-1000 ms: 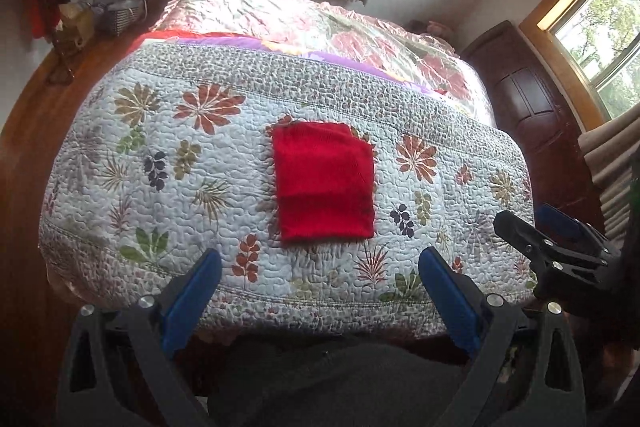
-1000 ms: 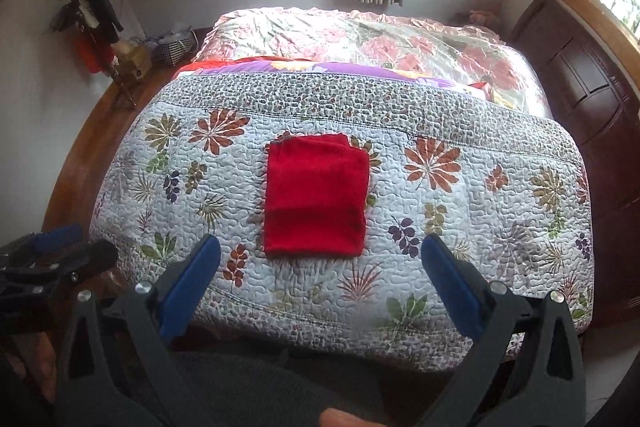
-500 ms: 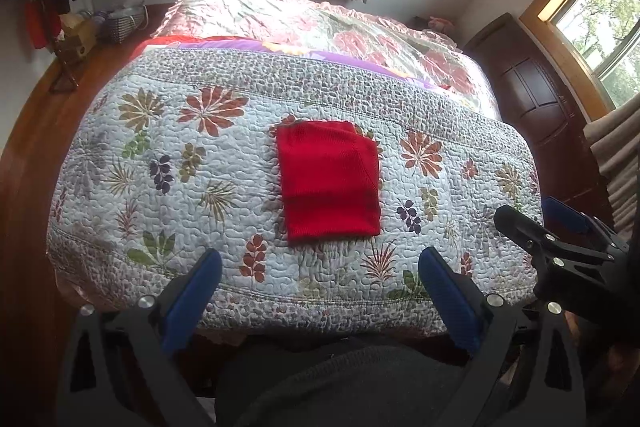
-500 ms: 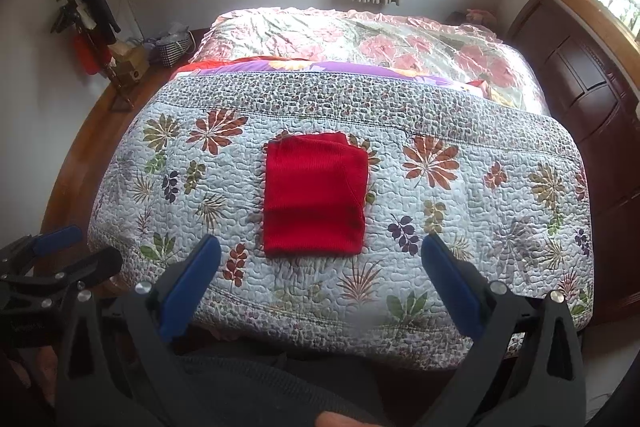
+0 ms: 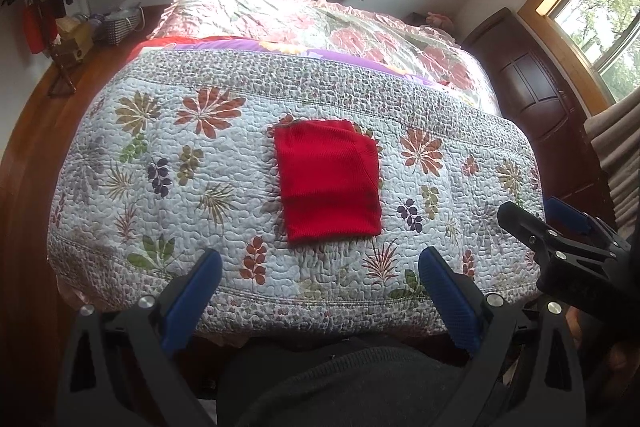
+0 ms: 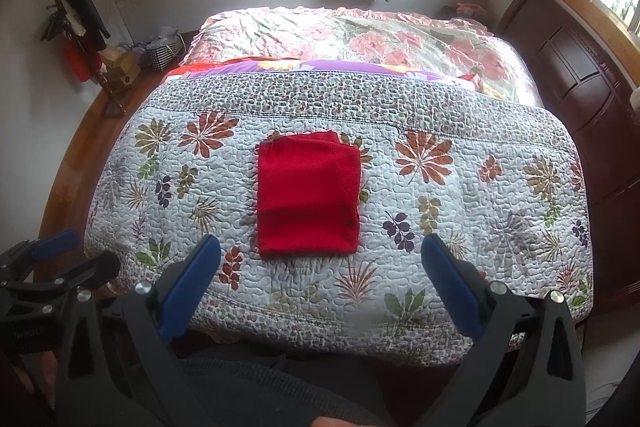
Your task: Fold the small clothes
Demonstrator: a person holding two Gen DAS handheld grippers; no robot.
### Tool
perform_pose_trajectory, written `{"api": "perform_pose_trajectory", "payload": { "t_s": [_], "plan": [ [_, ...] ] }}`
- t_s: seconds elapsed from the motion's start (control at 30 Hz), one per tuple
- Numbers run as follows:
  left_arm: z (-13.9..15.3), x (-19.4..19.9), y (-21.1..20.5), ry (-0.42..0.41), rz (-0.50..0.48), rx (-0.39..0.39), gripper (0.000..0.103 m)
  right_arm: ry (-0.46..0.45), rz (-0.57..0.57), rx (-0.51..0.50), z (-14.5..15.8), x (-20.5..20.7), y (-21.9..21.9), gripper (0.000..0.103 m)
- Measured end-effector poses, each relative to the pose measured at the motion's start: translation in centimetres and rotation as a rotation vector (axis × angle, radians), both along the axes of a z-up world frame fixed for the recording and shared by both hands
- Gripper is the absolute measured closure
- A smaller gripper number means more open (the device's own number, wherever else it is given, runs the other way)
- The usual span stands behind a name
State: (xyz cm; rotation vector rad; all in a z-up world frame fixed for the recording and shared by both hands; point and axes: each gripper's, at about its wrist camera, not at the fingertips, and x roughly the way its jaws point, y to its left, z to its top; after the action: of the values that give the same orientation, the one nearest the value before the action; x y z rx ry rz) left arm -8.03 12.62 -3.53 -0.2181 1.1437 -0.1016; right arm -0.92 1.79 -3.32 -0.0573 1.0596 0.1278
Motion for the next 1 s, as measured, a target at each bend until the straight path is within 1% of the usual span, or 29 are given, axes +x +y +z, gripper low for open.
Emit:
{"api": "perform_pose_trajectory", "payload": {
  "t_s": [1.0],
  "plan": [
    [-0.1, 1.5, 0.1, -0.004, -0.016, 0.012, 0.004, -0.016, -0.007, 0.01, 0.5, 0.9, 0.0, 0.003]
  ]
}}
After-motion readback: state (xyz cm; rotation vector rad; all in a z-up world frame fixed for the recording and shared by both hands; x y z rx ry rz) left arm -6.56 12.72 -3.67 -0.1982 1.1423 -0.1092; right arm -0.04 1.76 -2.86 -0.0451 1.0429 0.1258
